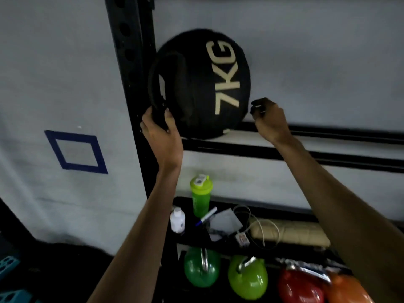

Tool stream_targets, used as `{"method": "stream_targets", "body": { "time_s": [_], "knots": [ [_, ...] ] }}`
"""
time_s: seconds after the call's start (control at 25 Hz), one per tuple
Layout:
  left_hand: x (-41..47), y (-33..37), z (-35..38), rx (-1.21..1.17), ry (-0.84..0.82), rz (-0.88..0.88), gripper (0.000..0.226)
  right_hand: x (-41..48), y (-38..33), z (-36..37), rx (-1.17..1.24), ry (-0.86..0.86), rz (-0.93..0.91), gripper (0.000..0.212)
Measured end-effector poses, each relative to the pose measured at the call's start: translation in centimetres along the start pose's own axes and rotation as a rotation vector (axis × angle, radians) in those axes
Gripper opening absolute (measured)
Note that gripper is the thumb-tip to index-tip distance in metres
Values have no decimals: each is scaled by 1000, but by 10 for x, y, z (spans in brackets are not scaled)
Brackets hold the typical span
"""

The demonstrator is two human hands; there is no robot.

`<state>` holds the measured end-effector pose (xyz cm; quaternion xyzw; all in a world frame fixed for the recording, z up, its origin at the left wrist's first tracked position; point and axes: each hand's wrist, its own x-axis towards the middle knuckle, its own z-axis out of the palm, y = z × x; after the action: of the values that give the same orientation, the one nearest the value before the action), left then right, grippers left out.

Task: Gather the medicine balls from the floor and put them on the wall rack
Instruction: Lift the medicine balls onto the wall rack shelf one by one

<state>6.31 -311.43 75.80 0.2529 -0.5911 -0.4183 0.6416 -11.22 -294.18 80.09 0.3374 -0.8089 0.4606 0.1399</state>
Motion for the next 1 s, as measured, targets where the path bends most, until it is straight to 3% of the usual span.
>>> {"method": "stream_targets", "body": {
  "time_s": [0.12,0.24,0.48,0.64,0.76,1.0],
  "knots": [
    [-62,-6,-15,-60,19,162,24,-85,13,-3,23,181,-155,24],
    [-136,-25,-33,-42,-228,113,18,-171,28,4,-41,253,-199,20],
    [-257,-95,-51,328,-887,-80,11,-316,112,25,-214,45,164,18],
    [-344,-117,-68,556,-1327,-90,12,-420,162,4,-269,-107,458,13],
    [-404,-116,-80,713,-1530,-64,20,-483,194,-18,-294,-259,659,17],
    [-554,-98,-87,907,-1862,-184,24,-610,268,-107,-337,-488,936,21]
  ]
}}
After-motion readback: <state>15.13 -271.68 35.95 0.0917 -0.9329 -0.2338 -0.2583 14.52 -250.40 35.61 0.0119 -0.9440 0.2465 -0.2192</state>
